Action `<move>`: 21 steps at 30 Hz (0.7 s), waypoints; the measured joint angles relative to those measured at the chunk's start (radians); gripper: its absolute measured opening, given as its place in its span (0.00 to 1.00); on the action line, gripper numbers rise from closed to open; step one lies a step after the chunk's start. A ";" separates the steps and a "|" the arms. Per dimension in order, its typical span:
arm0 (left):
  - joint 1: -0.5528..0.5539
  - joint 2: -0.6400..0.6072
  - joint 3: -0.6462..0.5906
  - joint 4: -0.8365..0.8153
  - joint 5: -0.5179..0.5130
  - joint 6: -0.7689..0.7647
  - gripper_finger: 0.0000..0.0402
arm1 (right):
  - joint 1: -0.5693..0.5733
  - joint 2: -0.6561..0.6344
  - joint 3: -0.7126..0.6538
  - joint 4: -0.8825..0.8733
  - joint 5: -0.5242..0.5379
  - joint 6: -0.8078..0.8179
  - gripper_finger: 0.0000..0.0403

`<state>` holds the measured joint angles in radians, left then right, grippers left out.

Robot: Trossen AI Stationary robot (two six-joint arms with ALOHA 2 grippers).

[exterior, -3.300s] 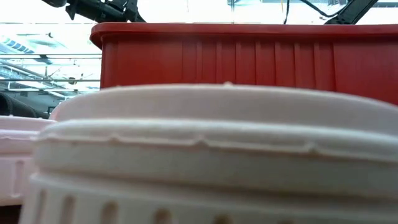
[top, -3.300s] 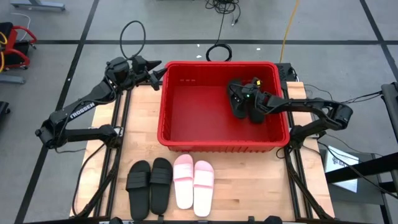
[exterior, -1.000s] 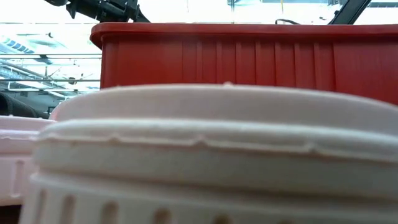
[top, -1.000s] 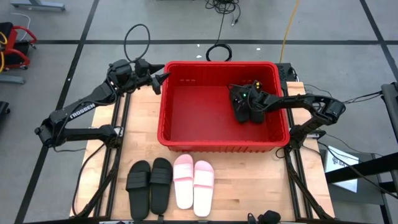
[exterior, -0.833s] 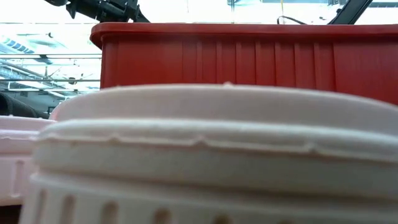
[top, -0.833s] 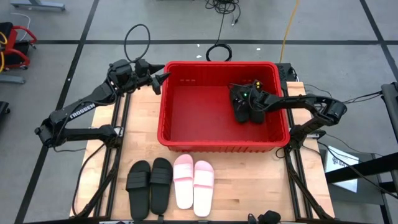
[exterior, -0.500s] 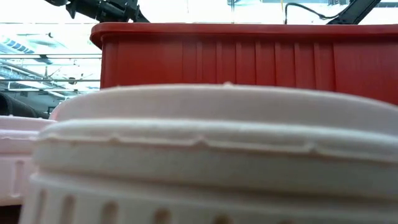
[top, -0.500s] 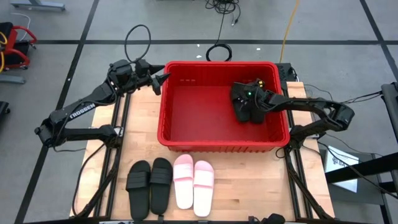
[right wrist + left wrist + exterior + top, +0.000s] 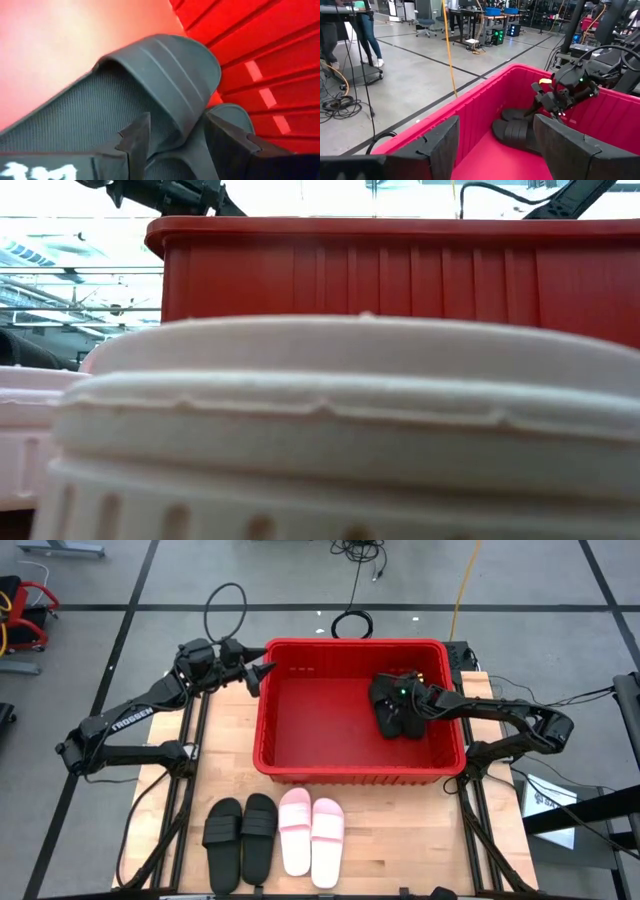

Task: Pick and place slides into bin
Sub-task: Put the pink slide into the red bin

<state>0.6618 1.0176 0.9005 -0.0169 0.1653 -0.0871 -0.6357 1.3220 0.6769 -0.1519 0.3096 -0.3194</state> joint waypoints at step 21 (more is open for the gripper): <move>-0.003 0.000 0.000 -0.008 -0.009 0.006 0.64 | 0.000 -0.073 0.000 -0.019 -0.010 -0.007 0.44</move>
<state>0.6590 1.0176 0.9005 -0.0254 0.1566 -0.0814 -0.6353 1.2489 0.6771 -0.1707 0.3000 -0.3267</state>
